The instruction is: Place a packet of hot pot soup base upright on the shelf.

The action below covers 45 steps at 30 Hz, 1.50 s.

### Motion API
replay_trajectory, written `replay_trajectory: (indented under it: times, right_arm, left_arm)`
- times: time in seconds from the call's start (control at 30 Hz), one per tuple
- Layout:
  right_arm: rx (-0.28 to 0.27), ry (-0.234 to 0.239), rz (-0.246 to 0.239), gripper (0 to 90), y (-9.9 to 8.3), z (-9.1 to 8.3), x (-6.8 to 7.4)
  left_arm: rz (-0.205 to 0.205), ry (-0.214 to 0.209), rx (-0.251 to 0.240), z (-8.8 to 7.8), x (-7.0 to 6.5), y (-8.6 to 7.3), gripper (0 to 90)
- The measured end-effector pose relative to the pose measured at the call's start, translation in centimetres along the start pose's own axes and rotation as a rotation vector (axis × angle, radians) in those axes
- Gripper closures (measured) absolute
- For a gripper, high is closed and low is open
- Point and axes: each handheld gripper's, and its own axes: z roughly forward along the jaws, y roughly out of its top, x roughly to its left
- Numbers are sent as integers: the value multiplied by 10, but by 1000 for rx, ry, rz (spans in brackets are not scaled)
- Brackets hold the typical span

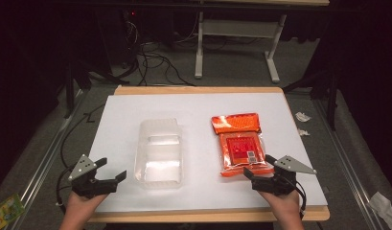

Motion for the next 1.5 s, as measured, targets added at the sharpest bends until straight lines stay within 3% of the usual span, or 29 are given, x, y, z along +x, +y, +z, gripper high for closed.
replay_trajectory:
  times: [0.1,0.47,0.7,0.87,1.07,1.27,1.33,1.37,1.5]
  right_arm:
    - [2,-4,-7,42,-1,-1,-3]
    - [-12,-22,5,96,-3,-10,-9]
    - [29,-131,91,214,-15,-20,-48]
    - [68,-130,128,280,-25,-17,-64]
    - [165,-122,214,382,-38,-4,-81]
    - [179,-89,215,456,-38,1,-80]
    - [206,-86,209,471,-38,4,-79]
    - [231,-90,216,460,-40,7,-79]
    - [242,-85,251,451,-43,6,-82]
  left_arm:
    - [19,0,2,2,-3,1,94]
    - [16,-2,-10,0,-1,0,103]
    - [1,-14,-19,-1,5,0,113]
    - [-14,-13,-10,4,6,0,116]
    - [8,-13,2,5,3,-1,118]
    - [9,-13,5,4,4,-2,121]
    - [13,-12,8,5,4,-2,122]
    - [23,-9,15,5,4,-2,122]
    - [35,-4,23,5,4,-2,122]
